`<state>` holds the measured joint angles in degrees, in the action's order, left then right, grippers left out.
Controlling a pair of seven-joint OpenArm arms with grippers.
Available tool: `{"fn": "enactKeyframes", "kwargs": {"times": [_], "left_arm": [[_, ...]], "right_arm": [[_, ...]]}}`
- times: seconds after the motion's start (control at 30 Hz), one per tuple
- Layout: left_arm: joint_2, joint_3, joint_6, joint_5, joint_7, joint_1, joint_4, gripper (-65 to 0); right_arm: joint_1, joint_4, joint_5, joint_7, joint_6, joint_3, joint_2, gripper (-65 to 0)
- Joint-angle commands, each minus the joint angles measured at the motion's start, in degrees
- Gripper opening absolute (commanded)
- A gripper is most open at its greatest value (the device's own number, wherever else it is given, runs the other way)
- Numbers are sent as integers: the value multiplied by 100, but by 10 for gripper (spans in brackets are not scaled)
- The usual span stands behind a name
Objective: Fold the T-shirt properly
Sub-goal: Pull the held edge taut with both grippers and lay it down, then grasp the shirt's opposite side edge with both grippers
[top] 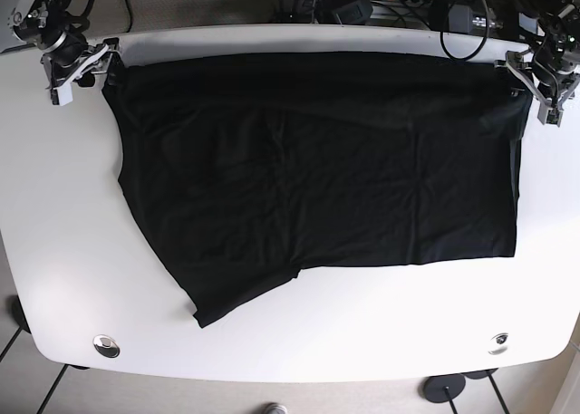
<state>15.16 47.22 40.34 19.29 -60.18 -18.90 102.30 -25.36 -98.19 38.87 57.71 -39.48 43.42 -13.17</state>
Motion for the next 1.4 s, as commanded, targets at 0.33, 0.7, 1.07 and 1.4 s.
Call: {"fn": "enactKeyframes", "kwargs": {"times": [0.33,0.7,1.07,1.4], "left_arm": [[62,513,-34,757,89,-14,482,-290],[9,-472,-34,766,97,206,-1092,-531],[36,-463,-34,-957,106,-49,-1100,-531],[27,-436,-34,-1151,97,-488,-432,-531]], "right_arm": [[9,-277,1146,141,-52,-21,-349,-176],[686,-119,-278,123,-52,-1085,-85,-503],[132,232,-920,-299,-52,-1041,82,-512],[-325,224,-911,-396,-52,-505,108,-512]]}}
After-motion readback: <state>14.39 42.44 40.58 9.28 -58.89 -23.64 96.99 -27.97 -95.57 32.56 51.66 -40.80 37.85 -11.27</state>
